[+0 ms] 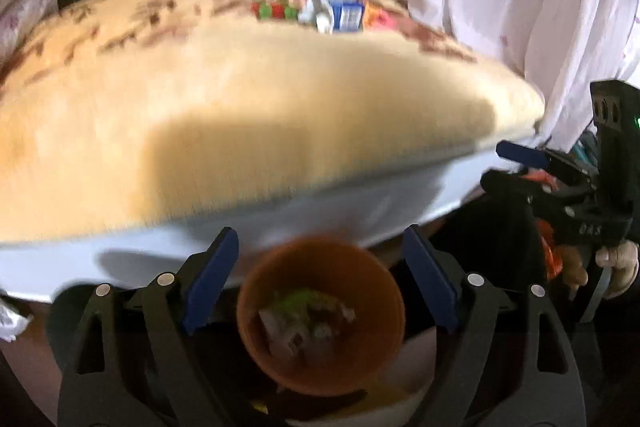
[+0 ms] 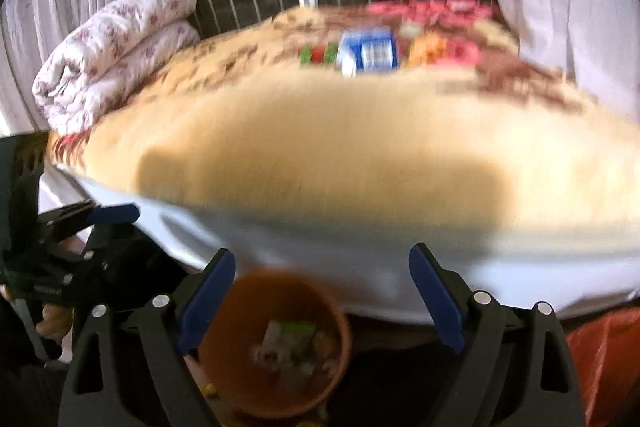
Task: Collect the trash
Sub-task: 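Raise both open tools back over the bed, then grasp the blue biscuit box with the right tool while the left tool grasps the red toy car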
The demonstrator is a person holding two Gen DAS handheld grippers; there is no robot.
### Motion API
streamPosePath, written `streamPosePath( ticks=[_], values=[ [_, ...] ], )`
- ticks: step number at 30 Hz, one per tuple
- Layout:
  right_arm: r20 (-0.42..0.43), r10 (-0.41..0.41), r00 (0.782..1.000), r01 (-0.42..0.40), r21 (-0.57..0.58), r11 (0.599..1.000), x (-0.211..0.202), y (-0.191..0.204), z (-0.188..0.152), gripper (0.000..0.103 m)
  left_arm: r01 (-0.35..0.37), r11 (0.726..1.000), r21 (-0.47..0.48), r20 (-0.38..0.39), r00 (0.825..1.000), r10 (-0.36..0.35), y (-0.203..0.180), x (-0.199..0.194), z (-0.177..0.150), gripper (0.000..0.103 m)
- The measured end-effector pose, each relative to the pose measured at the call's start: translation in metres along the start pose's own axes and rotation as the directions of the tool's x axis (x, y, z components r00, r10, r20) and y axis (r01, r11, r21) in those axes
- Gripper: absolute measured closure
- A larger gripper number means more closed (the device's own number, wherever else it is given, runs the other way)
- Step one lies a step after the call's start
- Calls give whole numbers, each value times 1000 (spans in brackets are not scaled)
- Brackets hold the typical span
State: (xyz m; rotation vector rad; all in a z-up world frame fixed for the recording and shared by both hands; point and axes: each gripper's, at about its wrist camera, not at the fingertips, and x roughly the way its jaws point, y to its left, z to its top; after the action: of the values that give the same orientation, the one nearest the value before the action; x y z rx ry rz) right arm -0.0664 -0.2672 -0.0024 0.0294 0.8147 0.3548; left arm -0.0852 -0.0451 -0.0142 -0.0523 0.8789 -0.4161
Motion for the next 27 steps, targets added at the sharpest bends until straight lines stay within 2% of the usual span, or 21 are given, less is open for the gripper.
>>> streamPosePath(
  ticks=[7, 11, 18, 21, 26, 27],
  values=[
    [72, -30, 997, 33, -51, 998, 23, -11, 79, 9, -56, 998, -22, 82, 995, 58, 6, 9, 56, 18],
    [75, -38, 996, 42, -63, 997, 60, -20, 128, 7, -82, 995, -59, 103, 991, 87, 16, 26, 90, 17],
    [8, -80, 997, 81, -61, 995, 140, -36, 193, 7, -99, 988, -116, 97, 989, 110, 36, 45, 120, 16],
    [-33, -102, 994, 99, -80, 992, 170, -38, 208, 7, -125, 986, -113, 89, 987, 135, 42, 54, 128, 16],
    [-121, -72, 990, 67, -46, 997, 210, -44, 225, 7, -125, 983, -133, 69, 988, 135, 51, 66, 136, 16],
    [-136, -68, 988, 63, -39, 997, 215, -45, 225, 13, -125, 983, -135, 67, 989, 135, 52, 67, 137, 16]
  ],
)
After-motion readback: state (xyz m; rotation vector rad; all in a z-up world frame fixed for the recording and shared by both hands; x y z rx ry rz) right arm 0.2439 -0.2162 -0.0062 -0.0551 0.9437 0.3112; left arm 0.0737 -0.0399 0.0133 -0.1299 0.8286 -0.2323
